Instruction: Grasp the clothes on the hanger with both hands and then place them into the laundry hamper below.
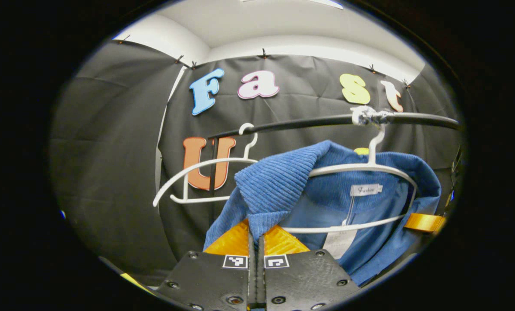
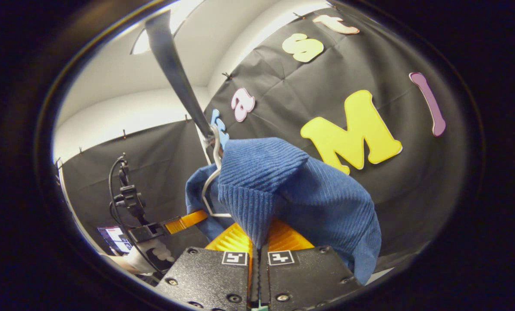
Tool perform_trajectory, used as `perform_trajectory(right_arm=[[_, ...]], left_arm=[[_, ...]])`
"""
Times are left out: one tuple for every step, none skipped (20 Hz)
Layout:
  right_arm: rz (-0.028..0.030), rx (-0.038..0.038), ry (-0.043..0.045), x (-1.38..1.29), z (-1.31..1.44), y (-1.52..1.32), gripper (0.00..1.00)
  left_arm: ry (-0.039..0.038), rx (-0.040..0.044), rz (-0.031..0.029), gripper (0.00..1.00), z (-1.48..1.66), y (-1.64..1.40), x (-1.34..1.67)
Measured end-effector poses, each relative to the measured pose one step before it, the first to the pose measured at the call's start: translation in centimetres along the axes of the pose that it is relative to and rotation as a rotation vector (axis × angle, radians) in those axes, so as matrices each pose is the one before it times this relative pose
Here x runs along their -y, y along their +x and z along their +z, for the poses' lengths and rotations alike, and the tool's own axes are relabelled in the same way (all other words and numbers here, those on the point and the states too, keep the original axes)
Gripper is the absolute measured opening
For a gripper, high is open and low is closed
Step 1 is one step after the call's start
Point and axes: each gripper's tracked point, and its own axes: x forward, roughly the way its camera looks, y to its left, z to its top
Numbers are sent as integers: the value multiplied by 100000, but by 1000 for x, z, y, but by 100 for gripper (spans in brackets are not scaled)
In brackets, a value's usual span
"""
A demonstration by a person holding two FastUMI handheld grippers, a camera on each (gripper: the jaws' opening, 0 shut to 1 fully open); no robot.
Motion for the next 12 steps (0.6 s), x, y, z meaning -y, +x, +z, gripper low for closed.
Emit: perform_trajectory(right_arm=[[1411,1420,2222,-132,566,124,5],[2099,2170,3739,-134,840,16,4],[2657,2337,3621,-439,771,-154,4],[3344,2138,4317,-416,794,-213,4],[2749,1963,5034,-124,426,-120,4],[2878,1415,5331,11,506,107,4],[2395,1876,4898,90,577,189,4],[1912,1173,3933,159,594,14,4],[2234,822,2923,-217,501,-131,4],[1519,622,1704,-35,486,21,4],[2392,727,1740,-342,385,-102,4],[2138,472,2728,-336,599,115,4]], left_arm=[[-109,1094,-259,3,650,46,161],[-761,553,-402,3,591,25,71],[-1429,475,-198,3,705,144,-167],[-1774,574,-321,3,632,131,-137],[-1443,424,304,3,515,269,-450],[-1506,771,-505,3,466,348,-419],[-1268,454,-219,3,486,396,-569],[-1597,553,-837,3,436,362,-459],[-1412,743,-759,0,410,153,-457],[-1327,526,-1197,0,481,209,-273],[-1454,693,-1463,0,469,129,-77],[-1467,201,-1551,3,349,141,-29]])
